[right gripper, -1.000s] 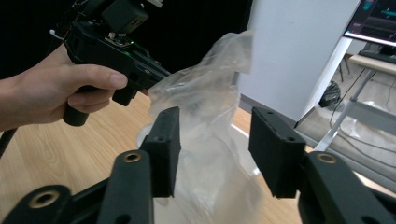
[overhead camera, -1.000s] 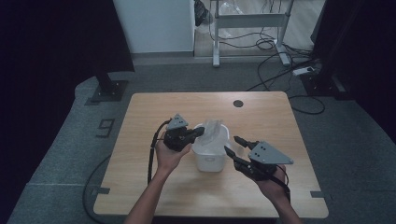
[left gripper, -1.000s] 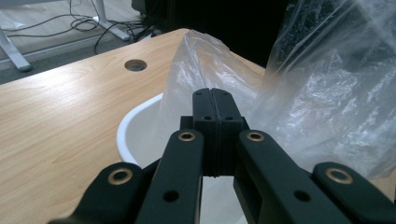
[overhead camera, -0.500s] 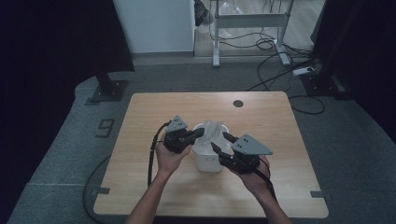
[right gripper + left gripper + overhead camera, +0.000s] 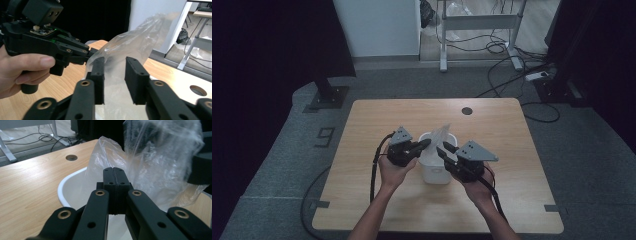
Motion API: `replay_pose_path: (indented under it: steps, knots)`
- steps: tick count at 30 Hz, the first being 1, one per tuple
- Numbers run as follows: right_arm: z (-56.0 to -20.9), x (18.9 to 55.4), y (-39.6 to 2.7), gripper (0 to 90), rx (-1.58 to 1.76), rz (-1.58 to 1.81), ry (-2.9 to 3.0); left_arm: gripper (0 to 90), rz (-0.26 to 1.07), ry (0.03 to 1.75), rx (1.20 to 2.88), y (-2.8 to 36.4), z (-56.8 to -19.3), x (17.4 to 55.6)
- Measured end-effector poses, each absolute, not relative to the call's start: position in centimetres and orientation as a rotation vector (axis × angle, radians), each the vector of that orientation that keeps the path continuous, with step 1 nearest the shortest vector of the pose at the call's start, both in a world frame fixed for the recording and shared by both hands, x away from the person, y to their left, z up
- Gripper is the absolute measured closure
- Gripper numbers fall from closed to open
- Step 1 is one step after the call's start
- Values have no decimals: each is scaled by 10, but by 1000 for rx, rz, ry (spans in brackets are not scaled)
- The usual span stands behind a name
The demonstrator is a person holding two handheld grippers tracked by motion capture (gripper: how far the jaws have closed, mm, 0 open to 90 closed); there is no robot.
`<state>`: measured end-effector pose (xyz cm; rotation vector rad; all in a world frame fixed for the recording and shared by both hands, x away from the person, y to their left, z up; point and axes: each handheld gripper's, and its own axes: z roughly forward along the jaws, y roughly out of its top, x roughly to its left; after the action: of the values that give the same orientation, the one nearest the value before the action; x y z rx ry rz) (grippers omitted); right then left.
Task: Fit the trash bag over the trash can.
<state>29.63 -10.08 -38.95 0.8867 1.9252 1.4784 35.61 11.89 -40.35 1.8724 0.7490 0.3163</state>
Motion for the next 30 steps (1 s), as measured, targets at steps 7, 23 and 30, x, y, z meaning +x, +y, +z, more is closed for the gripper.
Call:
replay_pose_path:
  steps: [7, 23, 30]
  knots:
    - [-388, 285, -97, 538, 915, 1499, 1910, 900, 319, 770, 1862, 120, -406, 357]
    - [-398, 291, -90, 861, 941, 1481, 1897, 900, 333, 773, 1841, 121, -409, 353]
    - [-402, 283, -96, 895, 877, 1441, 1889, 900, 318, 789, 1809, 130, -410, 353]
